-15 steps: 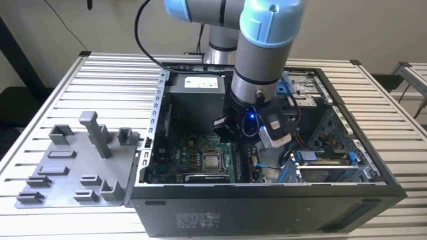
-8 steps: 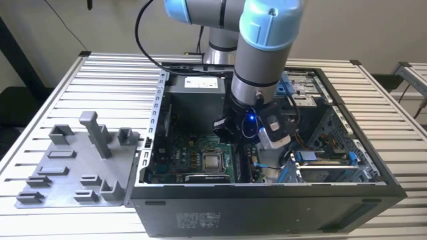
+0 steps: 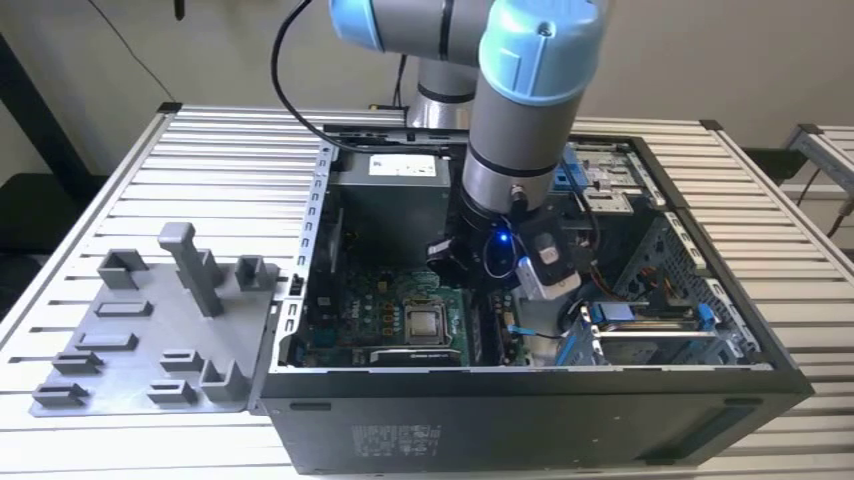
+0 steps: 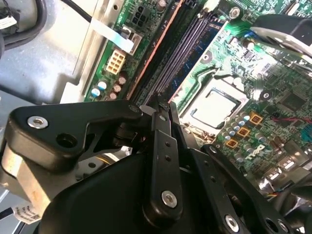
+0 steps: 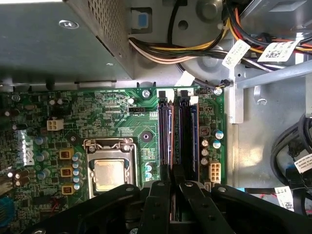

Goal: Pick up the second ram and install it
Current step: 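Insert the second ram into the second slot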

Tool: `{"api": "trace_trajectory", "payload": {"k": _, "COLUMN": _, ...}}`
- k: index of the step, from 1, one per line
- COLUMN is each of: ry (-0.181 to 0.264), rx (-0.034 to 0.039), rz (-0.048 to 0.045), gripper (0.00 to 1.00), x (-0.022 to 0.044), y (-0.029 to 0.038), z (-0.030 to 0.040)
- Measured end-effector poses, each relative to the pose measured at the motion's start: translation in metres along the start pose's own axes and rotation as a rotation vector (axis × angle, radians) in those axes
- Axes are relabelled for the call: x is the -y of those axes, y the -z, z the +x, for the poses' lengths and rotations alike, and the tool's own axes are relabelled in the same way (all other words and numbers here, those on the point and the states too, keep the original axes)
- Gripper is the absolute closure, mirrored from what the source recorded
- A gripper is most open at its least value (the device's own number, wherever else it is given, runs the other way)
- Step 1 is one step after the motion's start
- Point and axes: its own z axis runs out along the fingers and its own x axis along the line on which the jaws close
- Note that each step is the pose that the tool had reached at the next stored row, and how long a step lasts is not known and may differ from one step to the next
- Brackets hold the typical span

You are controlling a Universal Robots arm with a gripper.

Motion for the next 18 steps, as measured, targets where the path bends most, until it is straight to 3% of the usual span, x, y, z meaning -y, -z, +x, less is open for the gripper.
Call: {"api": "trace_trajectory", "payload": {"k": 18, "ry": 0.019, "rx": -0.0006, "rz": -0.0002, "gripper": 0.86, "x": -0.0008, "y": -0.0023, "z": -0.0009}}
